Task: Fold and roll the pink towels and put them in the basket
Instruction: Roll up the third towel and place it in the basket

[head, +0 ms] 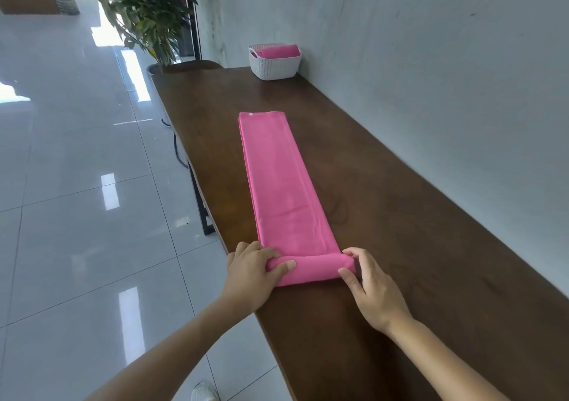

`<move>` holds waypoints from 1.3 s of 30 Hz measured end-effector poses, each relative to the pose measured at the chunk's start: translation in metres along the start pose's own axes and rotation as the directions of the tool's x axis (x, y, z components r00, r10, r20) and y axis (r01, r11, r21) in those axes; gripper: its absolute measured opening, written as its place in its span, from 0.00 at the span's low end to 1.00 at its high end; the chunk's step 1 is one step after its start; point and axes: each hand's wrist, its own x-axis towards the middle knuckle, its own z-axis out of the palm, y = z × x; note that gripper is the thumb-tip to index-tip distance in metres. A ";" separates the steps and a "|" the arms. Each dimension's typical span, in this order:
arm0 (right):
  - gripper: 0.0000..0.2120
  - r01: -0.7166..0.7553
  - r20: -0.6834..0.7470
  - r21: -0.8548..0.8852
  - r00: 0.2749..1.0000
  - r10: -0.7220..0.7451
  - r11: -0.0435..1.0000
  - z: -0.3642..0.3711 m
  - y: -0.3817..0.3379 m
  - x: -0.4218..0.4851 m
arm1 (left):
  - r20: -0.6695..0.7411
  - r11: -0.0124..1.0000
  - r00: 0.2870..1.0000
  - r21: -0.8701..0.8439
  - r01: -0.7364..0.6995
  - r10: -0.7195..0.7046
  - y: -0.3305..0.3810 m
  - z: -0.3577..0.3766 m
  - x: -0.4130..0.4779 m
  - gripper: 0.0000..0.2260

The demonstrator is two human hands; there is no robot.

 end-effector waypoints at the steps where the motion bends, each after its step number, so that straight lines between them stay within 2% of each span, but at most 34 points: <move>1: 0.30 0.003 0.000 0.015 1.000 -0.003 1.000 -0.001 0.001 0.002 | 0.010 1.000 1.000 -0.006 0.016 -0.016 0.000 -0.002 0.004 0.19; 4: 0.28 -0.020 -0.005 0.035 1.000 0.020 0.999 -0.003 -0.001 0.009 | 0.008 0.997 0.998 -0.047 0.069 -0.068 0.000 -0.007 0.013 0.19; 7: 0.25 -0.085 -0.007 0.059 0.996 0.086 0.995 -0.004 -0.006 0.023 | -0.073 0.995 0.994 -0.064 0.083 -0.087 0.000 -0.007 0.020 0.17; 10: 0.28 -0.162 0.034 0.085 0.987 0.159 0.983 -0.005 -0.013 0.039 | -0.194 0.998 0.981 -0.054 -0.024 0.013 0.001 -0.004 0.021 0.11; 14: 0.29 -0.263 0.084 0.100 0.963 0.255 0.960 -0.006 -0.020 0.060 | -0.278 0.978 0.939 0.023 -0.206 0.205 -0.010 0.001 0.025 0.05; 17: 0.28 -0.325 0.128 0.076 0.941 0.314 0.943 -0.008 -0.022 0.072 | -0.253 0.957 0.923 0.078 -0.279 0.290 -0.021 -0.001 0.029 0.11; 20: 0.30 -0.360 0.138 0.028 0.925 0.354 0.932 -0.011 -0.026 0.085 | -0.186 0.950 0.933 0.116 -0.290 0.308 -0.028 -0.003 0.030 0.20; 24: 0.28 -0.373 0.100 -0.104 0.918 0.383 0.922 -0.014 -0.030 0.097 | -0.128 0.965 0.957 0.081 -0.251 0.260 -0.025 -0.010 0.040 0.27; 27: 0.25 -0.353 0.019 -0.114 0.934 0.358 0.928 -0.013 -0.031 0.101 | -0.058 0.980 0.980 0.061 -0.188 0.192 -0.022 -0.019 0.048 0.26; 31: 0.16 -0.194 -0.139 -0.031 0.972 0.188 0.981 -0.008 -0.036 0.098 | 0.013 0.998 0.998 0.003 -0.065 0.065 -0.022 -0.026 0.059 0.25; 34: 0.16 -0.147 -0.136 0.022 0.979 0.149 0.989 -0.004 -0.039 0.094 | 0.072 0.992 0.996 -0.112 0.065 -0.057 -0.030 -0.028 0.075 0.26; 39: 0.15 -0.152 -0.067 0.208 0.983 0.169 0.966 -0.003 -0.031 0.092 | 0.137 0.975 0.988 -0.196 0.102 -0.076 -0.033 -0.030 0.092 0.25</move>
